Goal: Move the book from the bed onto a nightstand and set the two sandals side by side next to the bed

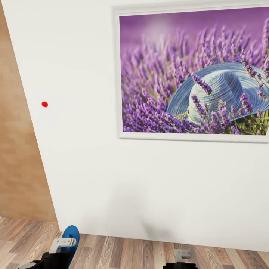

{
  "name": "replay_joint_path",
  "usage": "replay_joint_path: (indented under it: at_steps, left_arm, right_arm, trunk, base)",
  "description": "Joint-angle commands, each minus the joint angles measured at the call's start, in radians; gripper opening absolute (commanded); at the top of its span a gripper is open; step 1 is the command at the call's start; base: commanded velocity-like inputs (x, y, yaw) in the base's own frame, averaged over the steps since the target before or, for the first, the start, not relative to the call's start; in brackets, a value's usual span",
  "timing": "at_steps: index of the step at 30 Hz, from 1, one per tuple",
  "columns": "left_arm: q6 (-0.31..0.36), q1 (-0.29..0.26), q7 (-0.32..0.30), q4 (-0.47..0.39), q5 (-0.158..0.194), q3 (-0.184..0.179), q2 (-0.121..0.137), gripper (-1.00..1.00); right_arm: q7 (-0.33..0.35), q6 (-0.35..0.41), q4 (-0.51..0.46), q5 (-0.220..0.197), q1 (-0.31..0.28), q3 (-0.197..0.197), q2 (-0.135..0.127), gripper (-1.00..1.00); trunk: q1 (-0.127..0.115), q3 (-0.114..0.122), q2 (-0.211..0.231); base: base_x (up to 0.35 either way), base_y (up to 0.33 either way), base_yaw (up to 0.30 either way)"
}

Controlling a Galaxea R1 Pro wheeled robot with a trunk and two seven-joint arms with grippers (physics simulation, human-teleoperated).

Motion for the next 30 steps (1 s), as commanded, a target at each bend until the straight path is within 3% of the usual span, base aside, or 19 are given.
replay_joint_path:
  at_steps: [1, 25, 30]
  left_arm:
    - [0.005, 0.0, -0.002, -0.001, 0.005, 0.001, 0.0, -1.0]
    - [0.004, 0.0, 0.001, 0.003, -0.004, -0.001, -0.001, -1.0]
    - [0.004, 0.0, 0.002, 0.003, -0.004, -0.002, -0.002, -1.0]
  right_arm:
    - [-0.002, 0.006, -0.002, 0.001, 0.0, -0.005, 0.001, 1.0]
    - [0.008, 0.022, -0.009, 0.001, -0.012, -0.012, -0.001, 1.0]
    - [0.007, 0.087, -0.007, 0.0, -0.04, -0.016, -0.014, 1.0]
  trunk:
    - [0.004, -0.004, -0.008]
    - [0.096, -0.08, -0.176]
    - [0.115, -0.095, -0.211]
  base:
    - [0.0, 0.0, 0.0]
    - [0.0, 0.0, 0.0]
    - [0.0, 0.0, 0.0]
